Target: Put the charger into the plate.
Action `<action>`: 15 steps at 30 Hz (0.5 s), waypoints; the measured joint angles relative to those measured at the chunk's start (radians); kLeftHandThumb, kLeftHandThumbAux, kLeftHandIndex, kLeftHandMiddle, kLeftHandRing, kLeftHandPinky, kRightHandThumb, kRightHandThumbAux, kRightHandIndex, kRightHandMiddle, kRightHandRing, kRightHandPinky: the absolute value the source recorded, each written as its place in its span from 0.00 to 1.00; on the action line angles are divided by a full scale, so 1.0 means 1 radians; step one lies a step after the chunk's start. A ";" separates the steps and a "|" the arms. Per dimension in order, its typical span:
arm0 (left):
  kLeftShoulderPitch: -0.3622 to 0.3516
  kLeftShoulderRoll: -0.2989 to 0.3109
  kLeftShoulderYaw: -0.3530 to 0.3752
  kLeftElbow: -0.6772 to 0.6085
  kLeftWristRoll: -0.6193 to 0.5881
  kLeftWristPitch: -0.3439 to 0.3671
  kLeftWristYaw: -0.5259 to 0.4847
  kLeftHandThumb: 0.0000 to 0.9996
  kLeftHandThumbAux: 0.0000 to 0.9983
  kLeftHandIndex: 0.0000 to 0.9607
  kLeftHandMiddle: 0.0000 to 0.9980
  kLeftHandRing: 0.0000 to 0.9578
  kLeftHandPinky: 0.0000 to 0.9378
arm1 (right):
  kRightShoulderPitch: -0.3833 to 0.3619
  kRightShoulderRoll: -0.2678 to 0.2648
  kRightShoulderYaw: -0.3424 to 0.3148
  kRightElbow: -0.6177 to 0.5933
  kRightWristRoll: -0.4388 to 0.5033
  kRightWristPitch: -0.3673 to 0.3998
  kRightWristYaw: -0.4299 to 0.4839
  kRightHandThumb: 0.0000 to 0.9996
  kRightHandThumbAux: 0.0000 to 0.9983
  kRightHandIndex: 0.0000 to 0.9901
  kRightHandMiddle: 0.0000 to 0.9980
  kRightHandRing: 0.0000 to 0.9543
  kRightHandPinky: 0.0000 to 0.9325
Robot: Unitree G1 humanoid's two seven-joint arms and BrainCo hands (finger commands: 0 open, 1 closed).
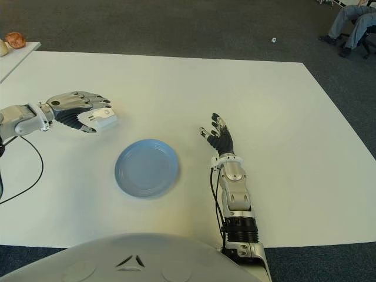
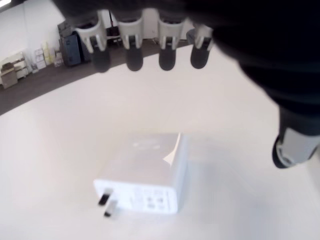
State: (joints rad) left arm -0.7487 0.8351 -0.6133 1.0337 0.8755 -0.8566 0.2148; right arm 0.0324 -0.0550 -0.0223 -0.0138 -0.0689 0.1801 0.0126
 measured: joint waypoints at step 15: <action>-0.042 -0.313 0.127 0.166 -0.189 0.392 -0.136 0.30 0.42 0.00 0.00 0.00 0.06 | -0.030 -0.002 -0.007 0.074 -0.002 -0.034 -0.011 0.05 0.82 0.00 0.03 0.02 0.07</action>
State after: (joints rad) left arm -0.7910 0.5222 -0.4865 1.1997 0.6865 -0.4643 0.0790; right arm 0.0022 -0.0571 -0.0295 0.0600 -0.0706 0.1466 0.0016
